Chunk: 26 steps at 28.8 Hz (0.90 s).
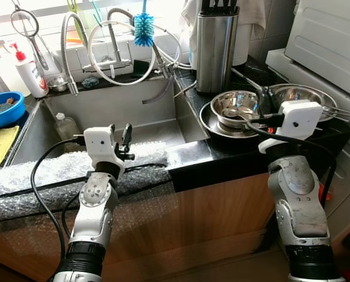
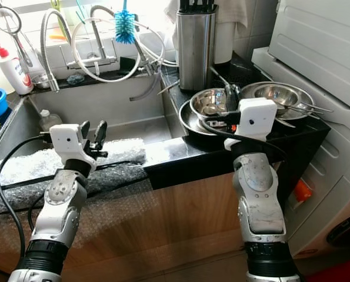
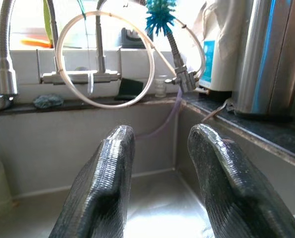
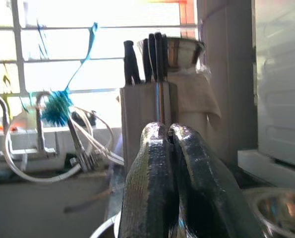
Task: Kitchen organization
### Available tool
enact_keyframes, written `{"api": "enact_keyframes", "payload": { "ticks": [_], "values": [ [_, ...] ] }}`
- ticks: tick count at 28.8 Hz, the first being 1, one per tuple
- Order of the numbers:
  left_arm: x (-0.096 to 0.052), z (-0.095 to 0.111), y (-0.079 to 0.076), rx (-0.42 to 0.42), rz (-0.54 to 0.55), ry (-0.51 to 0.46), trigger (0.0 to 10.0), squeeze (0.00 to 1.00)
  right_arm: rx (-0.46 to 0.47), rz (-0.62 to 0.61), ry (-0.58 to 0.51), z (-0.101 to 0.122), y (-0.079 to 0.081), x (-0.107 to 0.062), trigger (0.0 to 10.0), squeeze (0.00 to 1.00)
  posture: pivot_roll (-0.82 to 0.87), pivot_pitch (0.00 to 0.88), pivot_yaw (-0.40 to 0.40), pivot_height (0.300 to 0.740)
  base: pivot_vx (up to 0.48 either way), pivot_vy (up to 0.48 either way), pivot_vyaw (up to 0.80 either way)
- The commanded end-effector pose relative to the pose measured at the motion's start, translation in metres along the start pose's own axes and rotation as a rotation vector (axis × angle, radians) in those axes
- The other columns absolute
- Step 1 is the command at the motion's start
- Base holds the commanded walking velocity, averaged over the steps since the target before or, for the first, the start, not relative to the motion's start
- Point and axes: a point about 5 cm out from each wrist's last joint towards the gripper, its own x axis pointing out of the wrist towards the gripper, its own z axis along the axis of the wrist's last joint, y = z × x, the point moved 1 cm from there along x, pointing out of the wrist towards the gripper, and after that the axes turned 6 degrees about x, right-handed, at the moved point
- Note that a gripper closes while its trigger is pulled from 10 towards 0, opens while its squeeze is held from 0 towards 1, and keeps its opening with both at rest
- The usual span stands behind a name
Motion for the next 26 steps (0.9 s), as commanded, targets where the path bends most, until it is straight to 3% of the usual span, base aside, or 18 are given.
{"api": "enact_keyframes", "payload": {
  "ticks": [1, 4, 6, 10, 12, 15, 17, 20, 23, 26],
  "values": [
    [0.002, 0.006, 0.001, 0.024, 0.005, -0.027, 10.0, 0.00, 0.011, 0.017, -0.031, 0.010, 0.005, 0.002, 10.0, 0.00, 0.00, 0.000, 0.093, 0.740, 0.000, 0.000, 0.00],
    [0.005, 0.015, -0.007, 0.134, -0.044, -0.072, 10.0, 0.00, 0.249, 0.055, -0.004, 0.018, 0.018, 0.014, 10.0, 0.00, 0.00, 0.000, 0.087, 0.740, 0.000, 0.000, 0.00],
    [0.006, 0.017, -0.010, 0.174, -0.065, -0.087, 10.0, 0.00, 0.329, 0.074, 0.031, 0.018, 0.023, 0.018, 10.0, 0.00, 0.00, 0.000, 0.086, 0.740, 0.000, 0.000, 0.00],
    [0.006, 0.020, -0.015, 0.232, -0.097, -0.108, 10.0, 0.00, 0.377, 0.103, 0.070, 0.018, 0.030, 0.021, 10.0, 0.00, 0.00, 0.000, 0.084, 0.740, 0.000, 0.000, 0.00],
    [0.006, 0.022, -0.019, 0.272, -0.116, -0.129, 10.0, 0.00, 0.458, 0.134, 0.094, 0.019, 0.039, 0.023, 10.0, 0.00, 0.00, 0.000, 0.084, 0.740, 0.000, 0.000, 0.00],
    [0.006, 0.023, -0.021, 0.289, -0.124, -0.139, 10.0, 0.00, 0.503, 0.169, 0.112, 0.020, 0.044, 0.023, 10.0, 0.00, 0.00, 0.000, 0.082, 0.740, 0.000, 0.000, 0.00],
    [0.006, 0.025, -0.028, 0.344, -0.163, -0.158, 10.0, 0.00, 0.549, 0.213, 0.163, 0.018, 0.050, 0.021, 10.0, 0.00, 0.01, 0.000, 0.081, 0.740, 0.000, 0.000, 0.00],
    [0.005, 0.026, -0.031, 0.379, -0.180, -0.170, 10.0, 0.00, 0.574, 0.215, 0.190, 0.016, 0.050, 0.020, 10.0, 0.00, 0.00, 0.000, 0.081, 0.740, 0.000, 0.000, 0.00],
    [0.005, 0.026, -0.034, 0.425, -0.202, -0.185, 10.0, 0.00, 0.692, 0.171, 0.255, 0.004, 0.045, 0.018, 10.0, 0.00, 0.01, 0.000, 0.081, 0.740, 0.000, 0.000, 0.00],
    [0.005, 0.026, -0.034, 0.430, -0.206, -0.187, 10.0, 0.00, 0.723, 0.169, 0.270, 0.002, 0.044, 0.016, 10.0, 0.00, 0.01, 0.000, 0.081, 0.740, 0.000, 0.000, 0.00]
  ]
}}
